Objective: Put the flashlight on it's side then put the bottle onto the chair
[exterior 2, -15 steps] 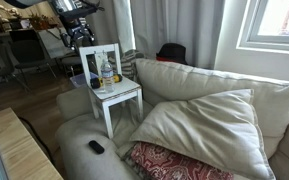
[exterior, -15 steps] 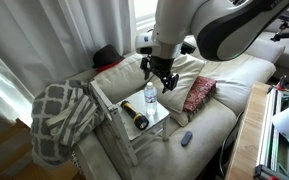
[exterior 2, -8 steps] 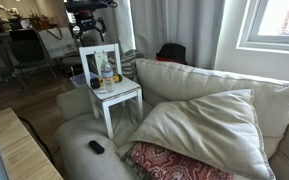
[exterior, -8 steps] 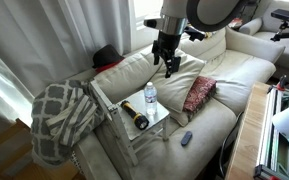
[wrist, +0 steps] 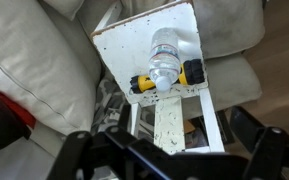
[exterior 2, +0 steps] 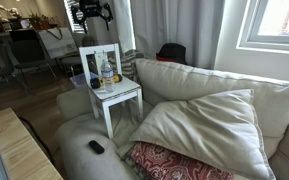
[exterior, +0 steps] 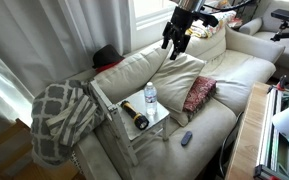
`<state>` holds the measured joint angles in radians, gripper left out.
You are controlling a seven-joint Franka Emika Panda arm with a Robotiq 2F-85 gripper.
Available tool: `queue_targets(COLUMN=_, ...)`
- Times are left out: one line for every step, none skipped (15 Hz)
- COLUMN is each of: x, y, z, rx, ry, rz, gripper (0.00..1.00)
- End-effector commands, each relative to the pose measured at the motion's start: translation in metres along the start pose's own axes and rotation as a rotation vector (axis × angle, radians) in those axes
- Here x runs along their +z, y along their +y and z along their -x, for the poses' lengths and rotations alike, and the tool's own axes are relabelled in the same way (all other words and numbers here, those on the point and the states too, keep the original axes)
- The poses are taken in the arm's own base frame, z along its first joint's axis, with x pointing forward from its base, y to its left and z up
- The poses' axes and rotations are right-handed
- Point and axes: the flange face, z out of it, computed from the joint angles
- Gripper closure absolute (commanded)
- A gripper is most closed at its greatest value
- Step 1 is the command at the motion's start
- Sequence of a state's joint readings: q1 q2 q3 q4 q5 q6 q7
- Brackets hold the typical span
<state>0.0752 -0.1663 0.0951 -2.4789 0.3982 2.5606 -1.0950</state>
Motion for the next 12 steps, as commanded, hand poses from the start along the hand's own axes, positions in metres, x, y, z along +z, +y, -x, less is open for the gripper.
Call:
queue_targets(x=-0.025, y=-0.01, z=0.033, rx=0.024, ry=0.079, rz=-0.053, gripper=0.0)
queue_targets(x=-0.029, y=-0.01, z=0.042, rx=0.029, ry=0.091, rz=-0.06, gripper=0.0)
queue_targets(x=-0.034, y=-0.01, z=0.05, rx=0.038, ry=0.099, rz=-0.062, gripper=0.0)
queue_targets(x=-0.025, y=0.002, z=0.033, rx=0.036, ry=0.065, rz=-0.037, gripper=0.0)
queue_targets(x=-0.029, y=0.003, z=0.037, rx=0.041, ry=0.07, rz=-0.033, gripper=0.0)
queue_targets(x=-0.031, y=0.004, z=0.037, rx=0.042, ry=0.074, rz=-0.029, gripper=0.0)
queue_targets(x=-0.031, y=0.003, z=0.036, rx=0.039, ry=0.074, rz=-0.03, gripper=0.0)
queue_targets(x=-0.03, y=0.003, z=0.034, rx=0.037, ry=0.073, rz=-0.032, gripper=0.0)
queue_targets(x=-0.028, y=0.002, z=0.033, rx=0.035, ry=0.072, rz=-0.035, gripper=0.0)
queue_targets(x=-0.028, y=0.002, z=0.033, rx=0.034, ry=0.071, rz=-0.036, gripper=0.0)
queue_targets(x=-0.027, y=0.002, z=0.033, rx=0.034, ry=0.071, rz=-0.037, gripper=0.0)
queue_targets(x=-0.027, y=0.002, z=0.033, rx=0.034, ry=0.071, rz=-0.037, gripper=0.0)
